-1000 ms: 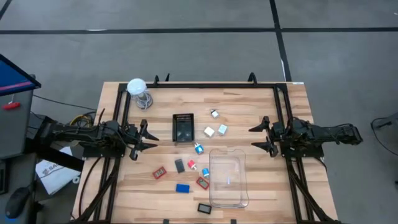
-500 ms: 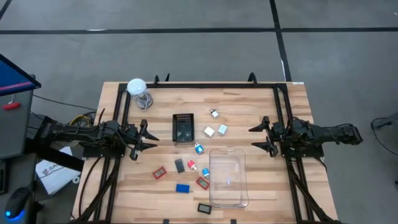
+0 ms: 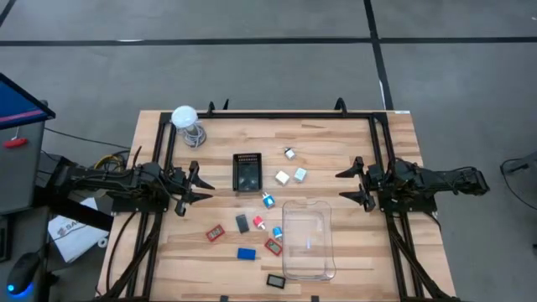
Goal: Pick & Place Office items
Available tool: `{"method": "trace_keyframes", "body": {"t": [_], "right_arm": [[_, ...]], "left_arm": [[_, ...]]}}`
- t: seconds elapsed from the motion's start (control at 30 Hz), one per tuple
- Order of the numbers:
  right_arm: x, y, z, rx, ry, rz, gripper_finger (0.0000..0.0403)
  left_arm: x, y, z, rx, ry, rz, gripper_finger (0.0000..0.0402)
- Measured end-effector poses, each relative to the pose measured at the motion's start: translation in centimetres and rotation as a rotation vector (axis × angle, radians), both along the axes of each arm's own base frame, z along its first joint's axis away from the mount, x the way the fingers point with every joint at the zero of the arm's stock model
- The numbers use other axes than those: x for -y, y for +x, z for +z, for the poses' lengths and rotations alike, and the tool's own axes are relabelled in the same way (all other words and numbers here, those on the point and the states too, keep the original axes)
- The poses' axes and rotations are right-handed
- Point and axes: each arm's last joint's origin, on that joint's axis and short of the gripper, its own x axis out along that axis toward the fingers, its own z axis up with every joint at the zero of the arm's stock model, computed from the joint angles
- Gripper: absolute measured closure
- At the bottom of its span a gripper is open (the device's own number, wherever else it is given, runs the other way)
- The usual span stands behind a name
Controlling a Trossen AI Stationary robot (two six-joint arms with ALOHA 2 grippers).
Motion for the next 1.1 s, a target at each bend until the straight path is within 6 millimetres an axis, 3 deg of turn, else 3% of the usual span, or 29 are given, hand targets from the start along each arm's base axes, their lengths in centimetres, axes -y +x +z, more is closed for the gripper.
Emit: {"method": "trace_keyframes", "body": {"t": [0.33, 0.53, 0.67, 0.8, 0.9, 1.1], "right_arm": [[0.1, 0.0, 0.4, 0.041, 0.004, -0.035, 0.0092], [0.3, -0.2, 1.8, 0.177, 0.303, -0.039, 0.0092], [0.5, -0.6, 3.2, 0.338, 0.625, -0.036, 0.0092], [0.9, -1.1, 4.2, 0.488, 0.831, -0.091, 0.0092], [0.9, -1.5, 5.0, 0.568, 0.825, -0.056, 0.0092], [0.9, -2.3, 6.9, 0.649, 0.812, -0.016, 0.0092]], "left_arm": [[0.0, 0.0, 0.0, 0.0, 0.0, 0.0, 0.0284], [-0.4, 0.0, 0.5, 0.046, -0.031, 0.122, 0.0284], [-0.5, -0.3, 3.1, 0.303, -0.327, 0.11, 0.0284], [-0.9, -1.4, 5.4, 0.584, -0.444, 0.181, 0.0284], [-1.2, -2.7, 7.0, 0.799, -0.507, 0.209, 0.0284], [-1.3, -3.4, 7.7, 0.906, -0.51, 0.23, 0.0284]]}}
